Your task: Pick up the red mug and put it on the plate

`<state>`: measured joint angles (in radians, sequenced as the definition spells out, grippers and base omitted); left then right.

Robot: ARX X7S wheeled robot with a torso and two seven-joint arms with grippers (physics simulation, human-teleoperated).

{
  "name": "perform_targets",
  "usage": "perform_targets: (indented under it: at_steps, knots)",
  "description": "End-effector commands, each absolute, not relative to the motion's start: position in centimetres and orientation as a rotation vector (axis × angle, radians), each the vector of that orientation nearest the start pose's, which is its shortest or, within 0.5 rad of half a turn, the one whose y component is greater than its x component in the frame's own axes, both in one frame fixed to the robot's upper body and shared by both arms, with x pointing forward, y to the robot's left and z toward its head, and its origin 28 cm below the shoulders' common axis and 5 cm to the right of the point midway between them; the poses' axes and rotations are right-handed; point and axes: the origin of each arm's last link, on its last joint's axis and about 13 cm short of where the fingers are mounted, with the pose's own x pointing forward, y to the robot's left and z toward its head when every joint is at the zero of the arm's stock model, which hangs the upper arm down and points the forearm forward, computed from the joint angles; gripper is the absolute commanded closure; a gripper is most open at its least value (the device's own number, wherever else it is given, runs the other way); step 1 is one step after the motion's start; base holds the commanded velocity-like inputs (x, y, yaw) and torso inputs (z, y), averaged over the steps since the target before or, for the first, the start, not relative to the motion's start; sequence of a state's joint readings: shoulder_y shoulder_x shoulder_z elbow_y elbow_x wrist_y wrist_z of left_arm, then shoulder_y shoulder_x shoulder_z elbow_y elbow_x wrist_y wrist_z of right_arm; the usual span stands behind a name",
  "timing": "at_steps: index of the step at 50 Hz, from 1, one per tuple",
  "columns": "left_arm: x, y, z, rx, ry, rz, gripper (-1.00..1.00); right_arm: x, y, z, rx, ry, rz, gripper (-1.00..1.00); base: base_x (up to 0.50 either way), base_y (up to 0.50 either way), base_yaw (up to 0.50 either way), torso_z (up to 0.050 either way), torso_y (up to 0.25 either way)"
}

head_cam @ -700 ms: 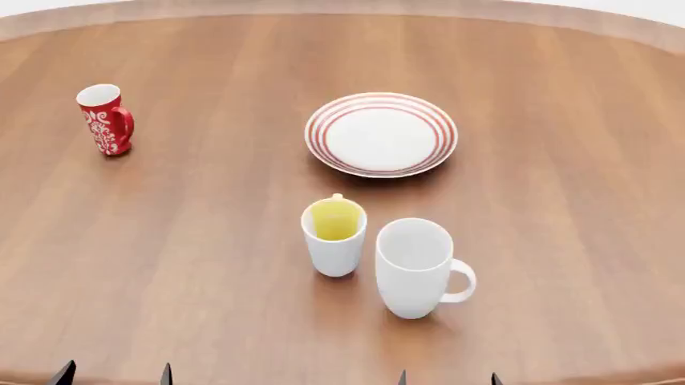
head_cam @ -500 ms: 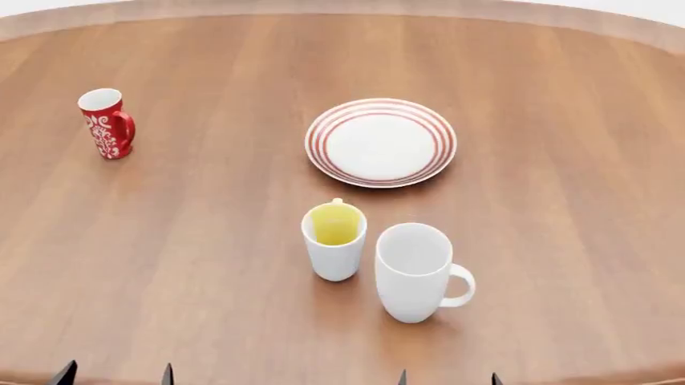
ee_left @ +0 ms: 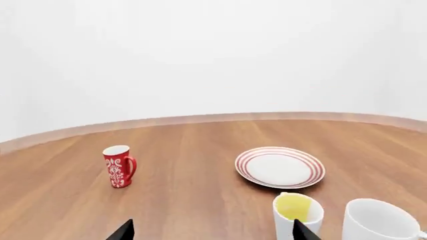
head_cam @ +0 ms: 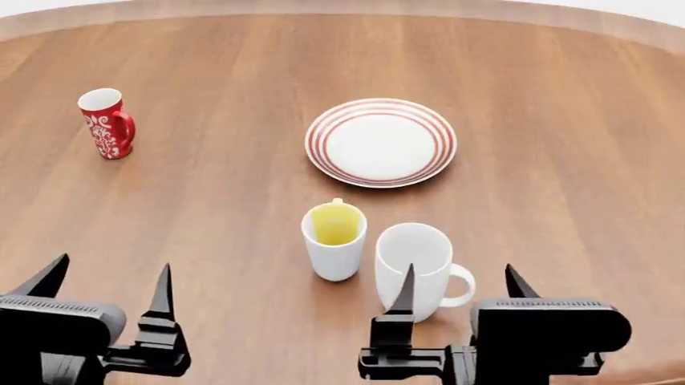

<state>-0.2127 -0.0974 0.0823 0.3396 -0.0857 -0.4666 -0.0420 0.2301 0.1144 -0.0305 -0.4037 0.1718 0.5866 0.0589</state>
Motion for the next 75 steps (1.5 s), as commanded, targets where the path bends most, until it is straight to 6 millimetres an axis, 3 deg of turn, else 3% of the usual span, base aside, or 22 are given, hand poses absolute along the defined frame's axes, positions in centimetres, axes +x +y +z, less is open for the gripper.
perform_targets:
  at_steps: [1,12,18,30,39,75]
  knots:
    - [25.2,20.6,14.2,0.058,-0.129,-0.091,-1.00,24.6,-11.2,16.3,-0.001,-0.099,0.059,-1.00,0.00,0.00,0.00,0.000,0.000]
    - [25.5,20.9,14.0,0.065,-0.134,-0.073,-1.00,25.5,-11.8,16.1,-0.010,-0.095,-0.002,-1.00,0.00,0.00,0.00,0.000,0.000]
    - [25.5,21.0,13.8,0.064,-0.134,-0.068,-1.00,27.5,-15.1,17.0,-0.020,-0.076,-0.241,-1.00,0.00,0.00,0.00,0.000,0.000]
    - [25.6,21.3,13.6,0.058,-0.126,-0.051,-1.00,27.8,-18.2,17.9,-0.026,-0.065,-0.392,-1.00,0.00,0.00,0.00,0.000,0.000]
    - [25.7,21.3,13.5,0.058,-0.124,-0.050,-1.00,27.7,-18.4,17.7,-0.016,-0.062,-0.378,-1.00,0.04,0.00,0.00,0.000,0.000]
    - [25.6,21.3,13.8,0.063,-0.131,-0.043,-1.00,28.2,-18.1,17.3,-0.021,-0.027,-0.358,-1.00,0.50,0.00,0.00,0.000,0.000]
